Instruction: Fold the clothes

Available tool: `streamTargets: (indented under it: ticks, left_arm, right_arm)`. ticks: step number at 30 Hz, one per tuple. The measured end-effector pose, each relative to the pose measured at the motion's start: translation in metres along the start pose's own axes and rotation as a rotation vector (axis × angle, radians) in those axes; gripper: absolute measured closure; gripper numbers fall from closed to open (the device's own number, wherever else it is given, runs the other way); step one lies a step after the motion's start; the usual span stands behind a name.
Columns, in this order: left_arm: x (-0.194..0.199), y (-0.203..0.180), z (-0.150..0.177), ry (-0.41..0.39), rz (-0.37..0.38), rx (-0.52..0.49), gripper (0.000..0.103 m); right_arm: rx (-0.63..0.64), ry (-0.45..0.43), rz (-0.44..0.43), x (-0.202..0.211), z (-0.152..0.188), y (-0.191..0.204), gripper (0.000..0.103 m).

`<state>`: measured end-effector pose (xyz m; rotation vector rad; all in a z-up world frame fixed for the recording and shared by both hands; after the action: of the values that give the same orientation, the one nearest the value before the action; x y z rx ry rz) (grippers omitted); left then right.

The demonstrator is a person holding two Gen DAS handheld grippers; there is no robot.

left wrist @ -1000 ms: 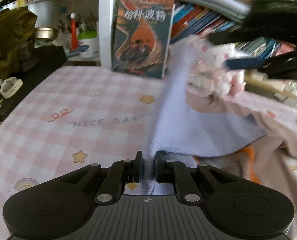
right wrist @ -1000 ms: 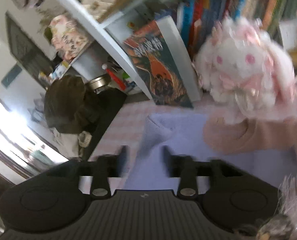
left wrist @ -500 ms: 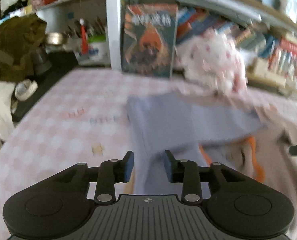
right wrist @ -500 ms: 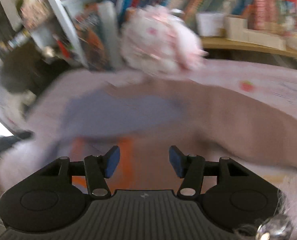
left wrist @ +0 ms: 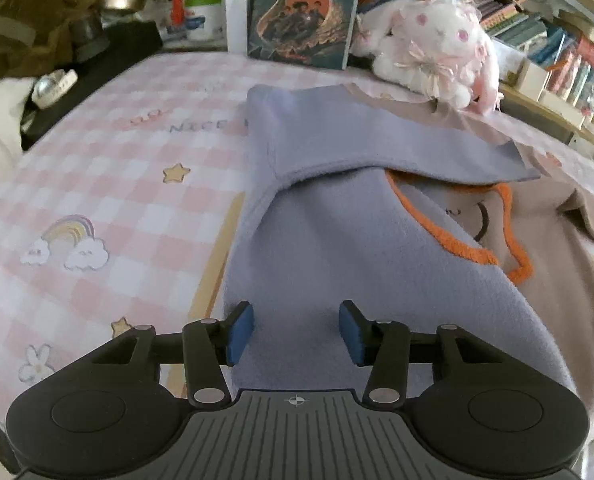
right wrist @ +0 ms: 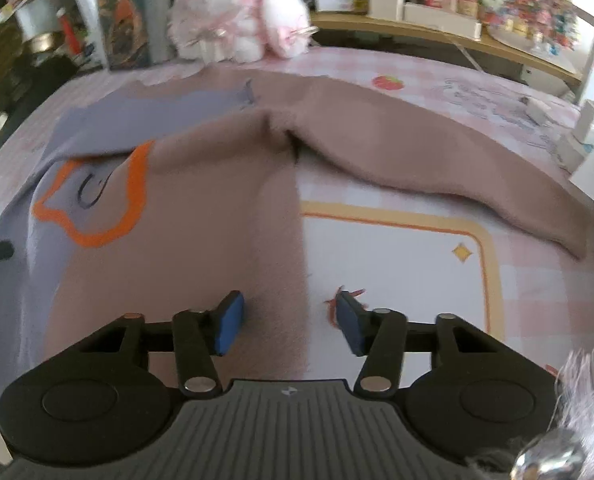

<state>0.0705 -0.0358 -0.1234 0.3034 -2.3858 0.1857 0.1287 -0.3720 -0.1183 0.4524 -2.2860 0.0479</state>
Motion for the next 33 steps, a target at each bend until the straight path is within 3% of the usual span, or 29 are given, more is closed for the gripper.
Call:
streamTargets:
  ticks: [1, 2, 4, 11, 15, 17, 23, 27, 29, 31, 33]
  left_arm:
    - [-0.001, 0.003, -0.002, -0.004, -0.014, -0.017, 0.093]
    - [-0.002, 0.006, -0.005, -0.009, -0.028, -0.033, 0.101]
    - [-0.005, 0.013, -0.01, -0.018, -0.056, -0.067, 0.103]
    - [-0.012, 0.035, -0.027, -0.049, -0.153, -0.183, 0.103]
    - [0.004, 0.017, -0.048, -0.163, -0.068, -0.277, 0.097]
    - [0.005, -0.011, -0.055, -0.198, 0.028, -0.388, 0.097]
    - [-0.02, -0.116, -0.055, -0.19, 0.302, -0.635, 0.091]
    - [-0.031, -0.178, -0.031, -0.178, 0.434, -0.841, 0.085]
    - [-0.035, -0.194, -0.022, -0.214, 0.412, -0.929, 0.08]
    - [-0.039, -0.21, -0.013, -0.252, 0.387, -1.015, 0.063]
    - [-0.041, -0.217, -0.014, -0.287, 0.362, -1.034, 0.059]
  right_arm:
    - [0.022, -0.002, 0.0, 0.0, 0.002, 0.003, 0.063]
    - [0.045, -0.005, 0.0, 0.0, 0.003, 0.007, 0.067]
    - [0.035, 0.024, -0.045, 0.003, 0.007, 0.016, 0.09]
    - [-0.005, 0.127, -0.207, 0.013, 0.019, 0.05, 0.092]
    - [0.015, 0.157, -0.247, 0.018, 0.024, 0.07, 0.092]
    - [0.031, 0.159, -0.266, 0.02, 0.024, 0.08, 0.092]
    - [0.082, 0.156, -0.375, 0.029, 0.029, 0.114, 0.092]
    - [0.044, 0.144, -0.329, 0.032, 0.031, 0.109, 0.092]
    - [0.024, 0.138, -0.305, 0.033, 0.032, 0.107, 0.092]
    - [0.005, 0.133, -0.281, 0.034, 0.033, 0.104, 0.092]
    - [-0.015, 0.127, -0.257, 0.036, 0.034, 0.101, 0.092]
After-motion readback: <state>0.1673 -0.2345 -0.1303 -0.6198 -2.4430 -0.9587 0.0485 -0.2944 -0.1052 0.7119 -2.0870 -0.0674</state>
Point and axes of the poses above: each gripper's, at about its wrist camera, not at the fingertips, and x roughly against the way its jaws point, y to its left, z to its underside, the point moved 7 cm from there along -x, roughly the way its jaws point, and after that the axes turned 10 degrees about -y, right-handed, at the moved point
